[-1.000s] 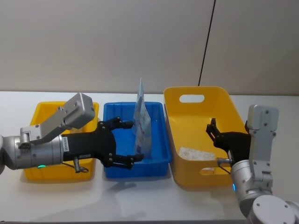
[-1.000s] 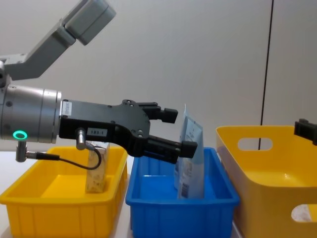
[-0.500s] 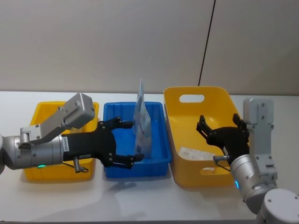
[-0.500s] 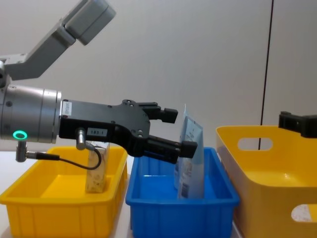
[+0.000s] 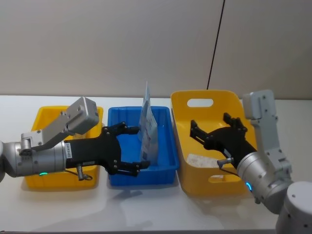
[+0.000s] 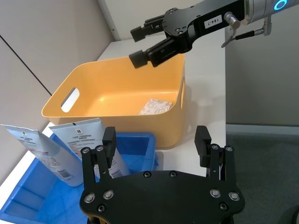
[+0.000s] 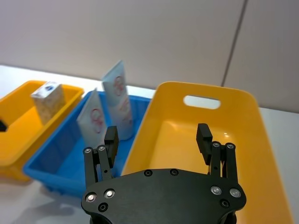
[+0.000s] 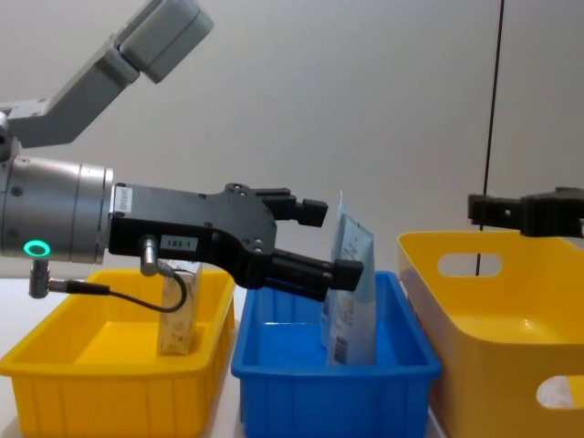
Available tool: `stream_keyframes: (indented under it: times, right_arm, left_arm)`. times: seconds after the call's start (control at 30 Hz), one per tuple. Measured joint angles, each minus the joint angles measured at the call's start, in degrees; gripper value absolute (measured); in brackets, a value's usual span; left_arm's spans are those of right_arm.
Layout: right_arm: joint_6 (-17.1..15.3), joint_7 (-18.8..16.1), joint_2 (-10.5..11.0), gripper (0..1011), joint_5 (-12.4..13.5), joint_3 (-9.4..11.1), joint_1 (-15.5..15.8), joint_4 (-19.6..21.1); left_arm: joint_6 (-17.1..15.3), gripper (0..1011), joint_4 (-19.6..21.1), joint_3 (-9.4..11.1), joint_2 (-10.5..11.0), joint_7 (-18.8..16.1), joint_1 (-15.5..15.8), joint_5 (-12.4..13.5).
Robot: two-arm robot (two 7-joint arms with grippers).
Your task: Bimanual collaborative sorting of washing and personal care products
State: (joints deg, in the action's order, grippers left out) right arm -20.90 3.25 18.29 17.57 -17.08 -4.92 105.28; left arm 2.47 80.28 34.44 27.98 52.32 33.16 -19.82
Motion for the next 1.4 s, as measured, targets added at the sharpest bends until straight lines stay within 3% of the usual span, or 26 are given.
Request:
stream_keyframes:
  times: [0.27, 0.57, 0.83, 1.4]
  right_arm:
    - [-5.1, -5.3, 1.4, 1003, 1.8, -1.5, -2.5, 0.8]
    - [-9.1, -7.7, 1.6, 1003, 2.0, -3.4, -4.8, 0.9]
    - [-10.9, -7.1, 0.4, 1003, 0.6, -4.9, -6.3, 0.1]
    - [-11.6, -4.2, -2.5, 1003, -4.0, -8.5, -8.8, -3.4]
  left_arm:
    - [0.0, 1002, 0.0, 0.0, 0.0, 0.0, 0.0, 0.0]
    - [0.0, 1001, 0.0, 0.0, 0.0, 0.0, 0.0, 0.0]
    - [0.0, 1001, 0.0, 0.0, 0.0, 0.0, 0.0, 0.0]
    - [0.0, 1001, 0.0, 0.0, 0.0, 0.0, 0.0, 0.0]
